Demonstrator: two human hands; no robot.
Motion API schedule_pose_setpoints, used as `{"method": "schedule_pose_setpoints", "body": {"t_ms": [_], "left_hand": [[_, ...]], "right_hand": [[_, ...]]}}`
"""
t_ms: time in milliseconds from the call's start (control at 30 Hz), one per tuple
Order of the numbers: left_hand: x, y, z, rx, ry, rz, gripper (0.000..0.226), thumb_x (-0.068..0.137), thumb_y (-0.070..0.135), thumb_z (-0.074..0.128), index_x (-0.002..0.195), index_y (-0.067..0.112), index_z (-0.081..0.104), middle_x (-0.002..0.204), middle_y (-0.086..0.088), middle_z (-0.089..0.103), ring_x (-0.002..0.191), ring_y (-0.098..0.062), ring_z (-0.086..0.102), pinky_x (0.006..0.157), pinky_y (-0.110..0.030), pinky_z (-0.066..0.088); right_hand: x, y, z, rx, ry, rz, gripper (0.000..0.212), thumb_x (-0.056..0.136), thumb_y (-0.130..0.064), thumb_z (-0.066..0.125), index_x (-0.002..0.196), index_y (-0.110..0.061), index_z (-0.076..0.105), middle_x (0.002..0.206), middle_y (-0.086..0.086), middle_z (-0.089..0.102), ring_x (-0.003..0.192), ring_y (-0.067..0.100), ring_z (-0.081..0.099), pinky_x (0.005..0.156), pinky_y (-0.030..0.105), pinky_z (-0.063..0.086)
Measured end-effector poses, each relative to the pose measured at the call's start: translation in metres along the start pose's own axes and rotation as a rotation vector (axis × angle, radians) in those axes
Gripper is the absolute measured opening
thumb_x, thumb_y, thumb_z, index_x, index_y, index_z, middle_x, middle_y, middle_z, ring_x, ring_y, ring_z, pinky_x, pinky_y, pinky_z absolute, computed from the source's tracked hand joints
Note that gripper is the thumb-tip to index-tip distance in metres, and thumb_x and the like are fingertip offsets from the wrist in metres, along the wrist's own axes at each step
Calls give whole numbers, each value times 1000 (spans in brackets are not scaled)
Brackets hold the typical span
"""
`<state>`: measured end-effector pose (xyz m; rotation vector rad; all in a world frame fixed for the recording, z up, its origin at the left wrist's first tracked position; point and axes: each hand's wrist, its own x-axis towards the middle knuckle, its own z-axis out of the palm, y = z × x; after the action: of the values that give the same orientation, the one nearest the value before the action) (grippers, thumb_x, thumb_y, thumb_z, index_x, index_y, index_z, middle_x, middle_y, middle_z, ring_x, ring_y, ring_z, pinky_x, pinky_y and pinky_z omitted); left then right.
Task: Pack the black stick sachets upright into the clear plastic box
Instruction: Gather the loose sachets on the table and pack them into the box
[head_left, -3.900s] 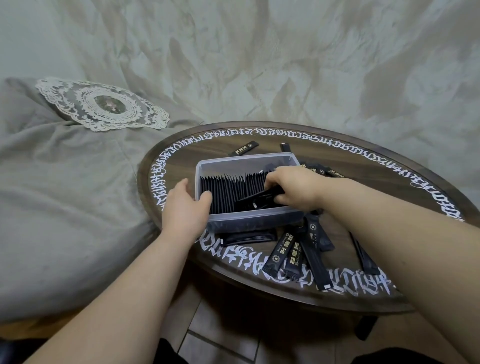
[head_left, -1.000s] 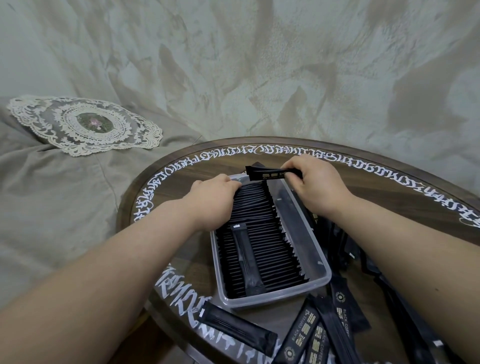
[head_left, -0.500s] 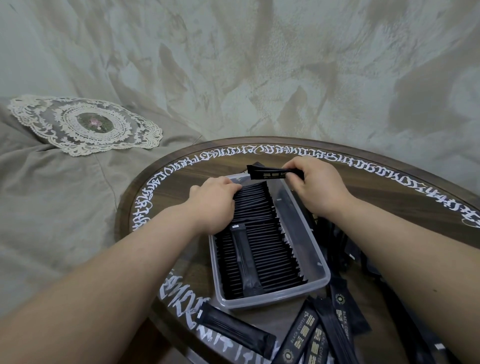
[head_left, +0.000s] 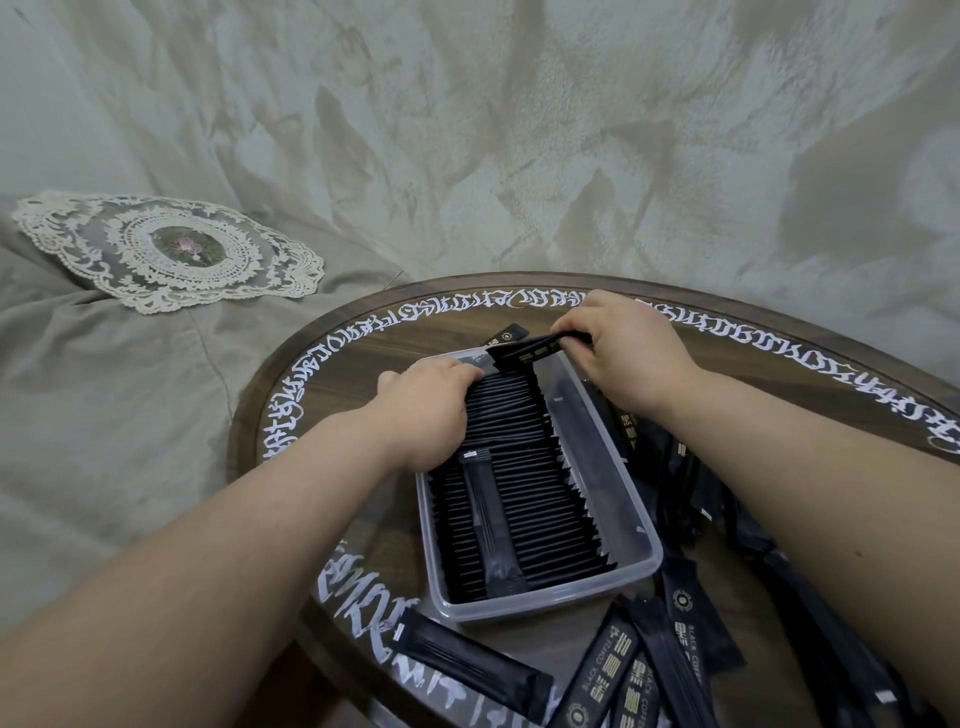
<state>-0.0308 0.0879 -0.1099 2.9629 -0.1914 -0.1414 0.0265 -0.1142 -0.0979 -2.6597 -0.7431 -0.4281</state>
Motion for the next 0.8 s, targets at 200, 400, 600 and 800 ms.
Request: {"method": "schedule_pose_setpoints", "body": {"t_ms": [200,400,600,800], "left_hand": [[0,-1,1,2,4,14,50,94,12,35,141,27,39,142,6,42,135,-16,33,103,-44,28],[0,-2,0,5,-6,18,50,94,13,36,142,28,38,142,3,40,133,-18,36,105,-43,28],[0,-3,2,-28,11,14,50,94,12,36,141,28,38,141,4,41,132,-17,36,106,-44,30],[4,-7,4,-45,-12,39,51,92,10,37,141,24,42,139,-1,40,129,-24,40,106,-47,35]], "right_hand": [[0,-2,2,-7,39,-14,22,94,-24,53,108,-19,70,100,2,60,95,23,57,79,32,42],[-3,0,3,-15,34,-1,21,94,-24,52,105,-18,70,101,2,60,96,24,58,79,34,45],[0,-3,4,-54,24,-13,22,95,-23,50,106,-16,68,103,3,61,99,25,56,82,35,44],[-20,-3,-17,259,8,51,3,86,-22,68,87,-20,68,74,-14,63,70,2,57,68,12,42]]}}
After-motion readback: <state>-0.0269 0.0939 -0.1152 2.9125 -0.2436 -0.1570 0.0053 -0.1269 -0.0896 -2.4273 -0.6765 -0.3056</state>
